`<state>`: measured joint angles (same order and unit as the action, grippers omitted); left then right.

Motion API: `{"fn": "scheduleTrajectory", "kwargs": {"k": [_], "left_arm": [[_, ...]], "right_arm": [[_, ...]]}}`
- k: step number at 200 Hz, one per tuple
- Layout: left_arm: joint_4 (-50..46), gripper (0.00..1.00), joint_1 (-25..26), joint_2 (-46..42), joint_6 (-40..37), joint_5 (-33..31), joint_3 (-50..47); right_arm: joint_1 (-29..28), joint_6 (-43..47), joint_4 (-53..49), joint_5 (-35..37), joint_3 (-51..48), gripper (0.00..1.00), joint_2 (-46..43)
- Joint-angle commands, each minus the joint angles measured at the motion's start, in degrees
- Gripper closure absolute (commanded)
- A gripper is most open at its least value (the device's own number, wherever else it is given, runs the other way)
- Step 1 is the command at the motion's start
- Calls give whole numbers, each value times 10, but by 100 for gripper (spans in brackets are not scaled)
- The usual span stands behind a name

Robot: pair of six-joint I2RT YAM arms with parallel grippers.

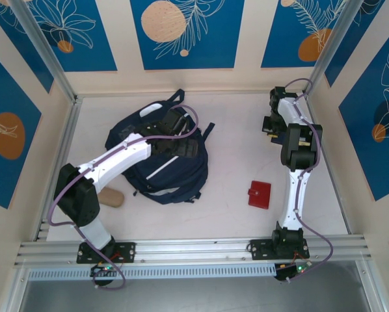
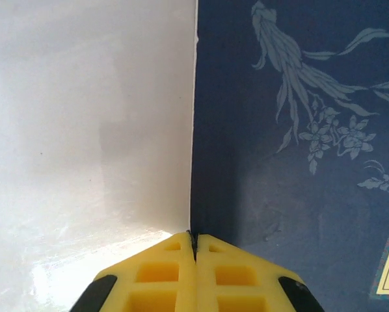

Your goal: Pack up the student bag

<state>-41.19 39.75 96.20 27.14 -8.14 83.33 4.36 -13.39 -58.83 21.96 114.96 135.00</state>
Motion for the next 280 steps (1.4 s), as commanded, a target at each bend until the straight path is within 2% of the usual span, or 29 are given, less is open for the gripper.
{"fn": "scheduleTrajectory", "kwargs": {"k": [1, 45, 99, 134, 140, 163, 172, 187, 234, 280], "left_arm": [[-14, 0, -7, -2, 5, -8, 14], [-12, 0, -7, 0, 5, -9, 13], [-8, 0, -8, 5, 3, -7, 12], [-7, 0, -7, 9, 0, -2, 17], [-7, 0, -8, 10, 0, 0, 20], [-9, 0, -8, 11, -2, 0, 25], [-9, 0, -7, 10, -3, -1, 25], [-9, 0, -8, 10, -3, -3, 25], [-13, 0, -8, 14, -2, -4, 27], [-21, 0, -9, 18, -2, -6, 35]], "right_arm": [[3, 15, -18, -12, -22, 100, -11], [-22, 23, -2, -30, -83, 100, -88], [-85, 4, 37, -74, -247, 100, -203], [-96, -52, 72, -65, -297, 100, -257], [-92, -66, 77, -49, -295, 88, -261], [-63, -95, 84, -25, -265, 47, -253], [-51, -97, 85, -17, -244, 37, -237], [-31, -103, 79, -5, -193, 27, -196], [12, -190, 38, -7, 10, 20, -47], [26, -272, 6, 16, 152, 24, 50]]}}
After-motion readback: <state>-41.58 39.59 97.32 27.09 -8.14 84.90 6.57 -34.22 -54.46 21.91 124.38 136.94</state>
